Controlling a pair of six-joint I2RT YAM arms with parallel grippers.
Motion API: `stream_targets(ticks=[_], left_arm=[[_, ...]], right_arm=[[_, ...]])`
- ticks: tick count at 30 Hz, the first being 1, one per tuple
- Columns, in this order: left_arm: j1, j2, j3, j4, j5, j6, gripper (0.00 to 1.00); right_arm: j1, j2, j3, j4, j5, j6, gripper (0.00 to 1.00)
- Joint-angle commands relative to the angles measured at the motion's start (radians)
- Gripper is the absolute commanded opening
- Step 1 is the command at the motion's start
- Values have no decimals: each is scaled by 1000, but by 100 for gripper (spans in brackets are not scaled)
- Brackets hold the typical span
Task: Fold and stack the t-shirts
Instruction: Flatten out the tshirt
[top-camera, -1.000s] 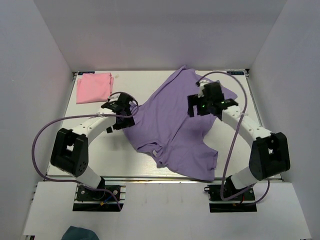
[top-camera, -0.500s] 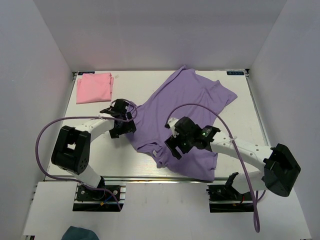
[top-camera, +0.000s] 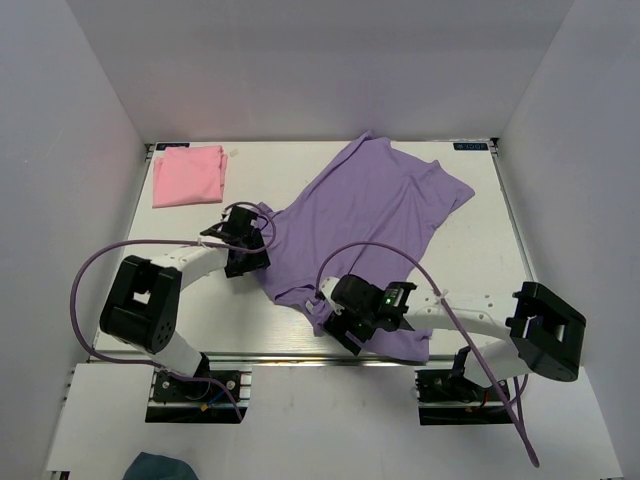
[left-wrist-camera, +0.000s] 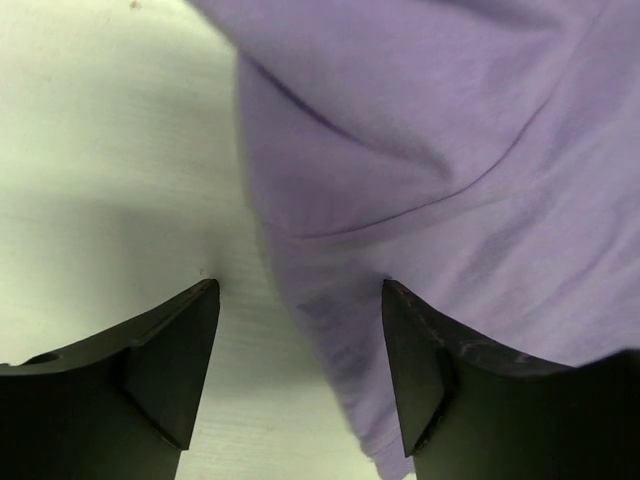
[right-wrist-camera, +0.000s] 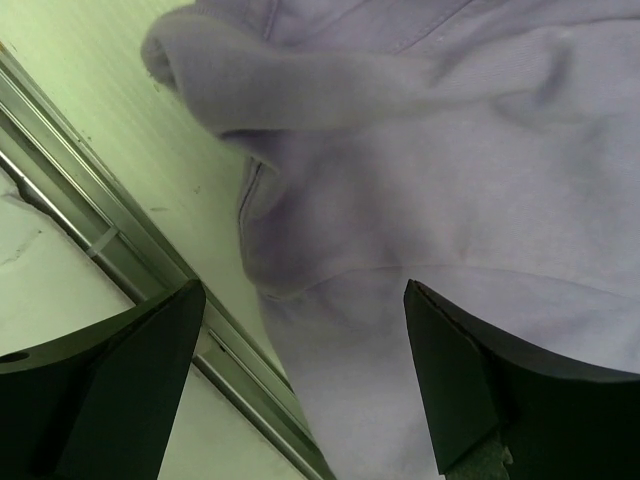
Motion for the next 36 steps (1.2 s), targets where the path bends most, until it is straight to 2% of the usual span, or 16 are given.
stream_targets(ticks=[1,6,9,12,13,16,19,22,23,24,25,30,31,35,36], left_arm=[[-15,22,-56,71,67,7,74],[-26,34,-67,105,111,28,65],[-35,45,-67,116,111,28,55],[-35,45,-76,116,121,28,34],[-35,45,-76,116,121,28,19],[-44,34,-64,80,110,37,1],[-44,8,-55,71,98,48,0],[-44,-31,-55,62,98,57,0],[-44,-31,-44,62,87,57,0],[-44,-47,-44,53,87,57,0],[-44,-66,-33,53,87,66,0],[-44,-115,35,25,64,66,0],[-44,-115,55,25,55,66,0],[-34,-161,181,2,-13,56,0],[-34,-176,248,2,-25,56,0]], right_arm=[[20,-2,-33,83,38,26,86],[24,41,-43,117,53,26,86],[16,54,-40,116,78,41,82],[17,75,-29,109,84,43,81],[19,92,-20,100,81,44,81],[19,142,3,82,75,38,79],[19,169,19,74,75,36,70],[17,166,19,76,67,36,41],[17,161,16,83,76,39,29],[16,159,14,80,82,47,6],[17,137,8,82,108,62,0],[14,15,3,76,232,73,0],[11,-43,43,61,254,67,0],[-7,-161,128,47,410,52,0],[-12,-193,169,48,538,55,0]])
